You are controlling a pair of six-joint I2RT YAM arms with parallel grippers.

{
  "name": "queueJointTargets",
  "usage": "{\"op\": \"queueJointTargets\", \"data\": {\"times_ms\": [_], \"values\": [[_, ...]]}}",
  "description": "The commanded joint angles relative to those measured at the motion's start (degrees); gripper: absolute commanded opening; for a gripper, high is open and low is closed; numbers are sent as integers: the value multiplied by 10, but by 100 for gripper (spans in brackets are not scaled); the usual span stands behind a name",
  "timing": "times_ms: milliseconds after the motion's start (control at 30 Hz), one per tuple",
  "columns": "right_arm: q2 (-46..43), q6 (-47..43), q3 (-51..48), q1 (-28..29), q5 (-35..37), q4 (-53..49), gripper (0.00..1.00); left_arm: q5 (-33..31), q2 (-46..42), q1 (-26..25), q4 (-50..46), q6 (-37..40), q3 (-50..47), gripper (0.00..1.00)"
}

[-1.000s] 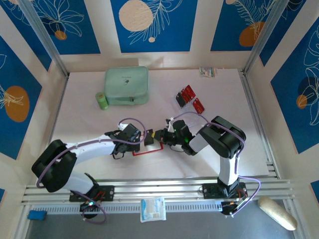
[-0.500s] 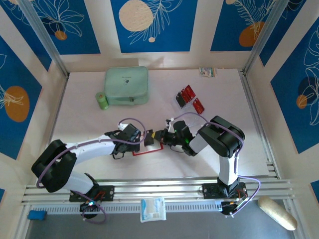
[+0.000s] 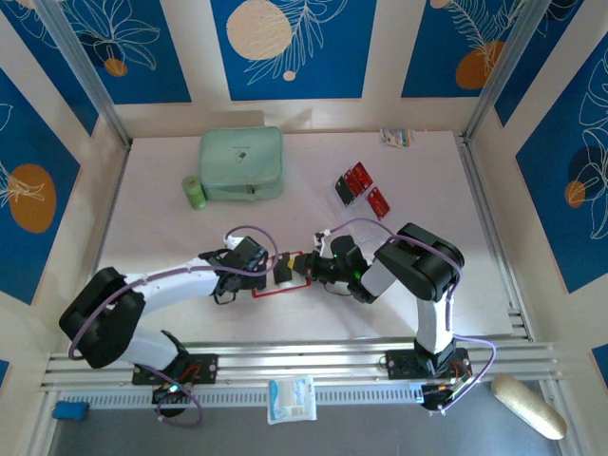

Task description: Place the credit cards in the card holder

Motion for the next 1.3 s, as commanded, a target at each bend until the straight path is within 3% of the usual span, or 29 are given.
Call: {"op": "queueJointTargets", "data": {"times_ms": [0, 1267], "values": [[10, -1, -12, 4, -7, 6, 0, -14, -7, 4, -26, -4, -14, 100], [-18, -18, -26, 11, -28, -66, 0, -16, -7, 4, -24, -3, -15, 100]]}}
